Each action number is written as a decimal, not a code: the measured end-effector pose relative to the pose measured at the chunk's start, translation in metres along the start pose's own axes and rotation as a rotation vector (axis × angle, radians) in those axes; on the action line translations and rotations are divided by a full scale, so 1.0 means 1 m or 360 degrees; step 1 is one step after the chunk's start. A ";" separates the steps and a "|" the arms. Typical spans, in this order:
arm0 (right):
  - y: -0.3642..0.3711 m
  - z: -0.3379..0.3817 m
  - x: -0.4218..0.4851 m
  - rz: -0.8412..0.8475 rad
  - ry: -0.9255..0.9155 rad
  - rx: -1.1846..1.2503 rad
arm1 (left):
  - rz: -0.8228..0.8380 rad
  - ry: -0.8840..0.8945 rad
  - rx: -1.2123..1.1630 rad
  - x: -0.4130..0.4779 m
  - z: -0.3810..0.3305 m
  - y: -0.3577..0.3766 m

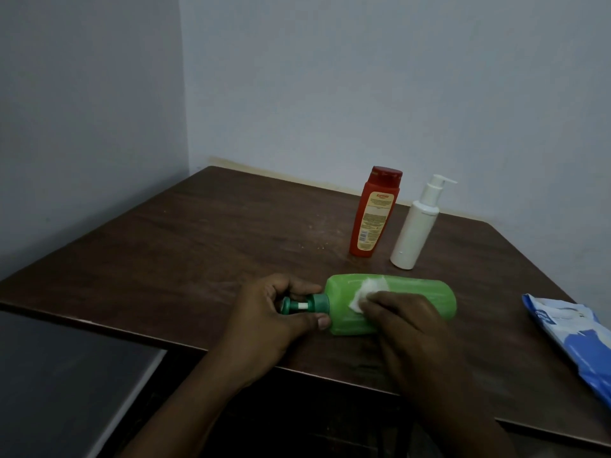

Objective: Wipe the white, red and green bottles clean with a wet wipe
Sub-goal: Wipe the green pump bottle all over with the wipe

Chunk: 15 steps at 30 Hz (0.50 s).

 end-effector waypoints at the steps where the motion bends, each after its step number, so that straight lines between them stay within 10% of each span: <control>1: 0.001 0.009 -0.002 -0.0012 -0.0033 0.0017 | 0.0018 0.0009 0.0011 0.000 -0.001 0.000; 15: 0.014 0.039 0.013 -0.0009 -0.0079 -0.0031 | 0.0120 0.0076 0.0080 0.000 -0.004 -0.001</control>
Point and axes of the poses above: each hand's wrist, its own x-axis towards the middle knuckle, its own y-axis out of the palm, z = x × y, the point moved 7 cm from there along x, towards the middle knuckle, and after that the axes turned 12 degrees about x, right-handed, at the moved point
